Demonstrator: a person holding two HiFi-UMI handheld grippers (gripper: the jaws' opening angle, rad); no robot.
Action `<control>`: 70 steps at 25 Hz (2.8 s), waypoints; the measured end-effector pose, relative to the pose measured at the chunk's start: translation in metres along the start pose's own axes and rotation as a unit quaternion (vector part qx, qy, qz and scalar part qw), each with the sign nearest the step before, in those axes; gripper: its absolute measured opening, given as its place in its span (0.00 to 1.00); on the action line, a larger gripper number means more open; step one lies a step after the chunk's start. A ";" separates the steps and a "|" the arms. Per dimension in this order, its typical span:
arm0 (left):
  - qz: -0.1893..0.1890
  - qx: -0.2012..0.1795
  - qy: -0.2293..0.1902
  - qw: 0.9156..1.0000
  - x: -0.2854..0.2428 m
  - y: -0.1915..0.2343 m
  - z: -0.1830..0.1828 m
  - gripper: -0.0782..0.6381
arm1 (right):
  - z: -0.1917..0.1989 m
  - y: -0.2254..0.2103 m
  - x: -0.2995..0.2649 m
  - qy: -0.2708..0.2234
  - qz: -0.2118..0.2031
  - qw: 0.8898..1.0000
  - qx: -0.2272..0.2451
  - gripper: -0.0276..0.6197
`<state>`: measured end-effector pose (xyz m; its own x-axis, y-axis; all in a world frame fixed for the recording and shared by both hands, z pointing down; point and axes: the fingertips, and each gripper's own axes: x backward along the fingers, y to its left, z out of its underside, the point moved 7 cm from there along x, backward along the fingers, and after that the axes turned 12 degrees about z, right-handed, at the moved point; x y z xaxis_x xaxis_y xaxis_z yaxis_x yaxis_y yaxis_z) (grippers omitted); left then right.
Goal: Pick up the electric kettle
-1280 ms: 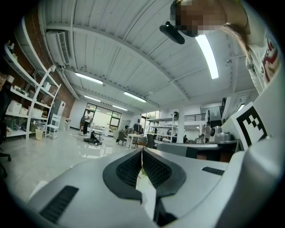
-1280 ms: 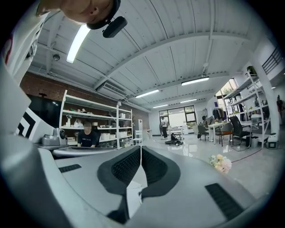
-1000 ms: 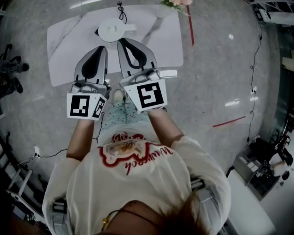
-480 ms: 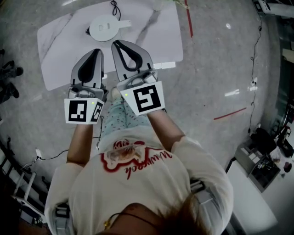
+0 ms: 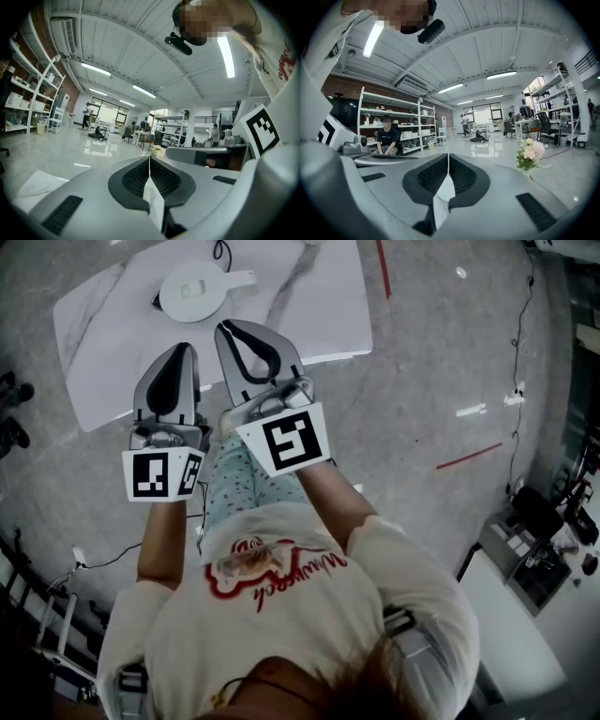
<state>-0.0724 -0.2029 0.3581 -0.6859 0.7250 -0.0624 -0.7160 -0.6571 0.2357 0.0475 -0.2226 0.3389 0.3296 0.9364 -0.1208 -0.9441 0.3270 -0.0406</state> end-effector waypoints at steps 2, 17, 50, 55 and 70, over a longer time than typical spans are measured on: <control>-0.003 0.002 0.004 1.000 -0.001 0.004 0.008 0.13 | 0.008 -0.001 -0.002 0.004 0.001 1.000 -0.004 0.07; -0.014 0.015 0.018 1.000 -0.018 0.022 0.068 0.13 | 0.079 -0.013 -0.018 0.035 0.005 0.999 -0.020 0.07; -0.026 0.027 0.029 0.999 -0.026 0.045 0.120 0.13 | 0.187 -0.072 -0.070 0.092 0.088 0.992 0.007 0.35; -0.016 0.024 0.030 0.999 -0.027 0.045 0.124 0.13 | 0.201 -0.078 -0.085 0.099 0.099 0.990 0.018 0.37; -0.024 0.045 0.050 0.997 -0.021 0.047 0.147 0.13 | 0.239 -0.093 -0.122 0.118 0.124 0.985 0.030 0.37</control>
<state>-0.0726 -0.2182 0.5133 -0.6641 0.7279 -0.1705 -0.7365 -0.5977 0.3169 0.0960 -0.3365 0.5944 0.0718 0.9351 -0.3471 -0.9914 0.1050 0.0780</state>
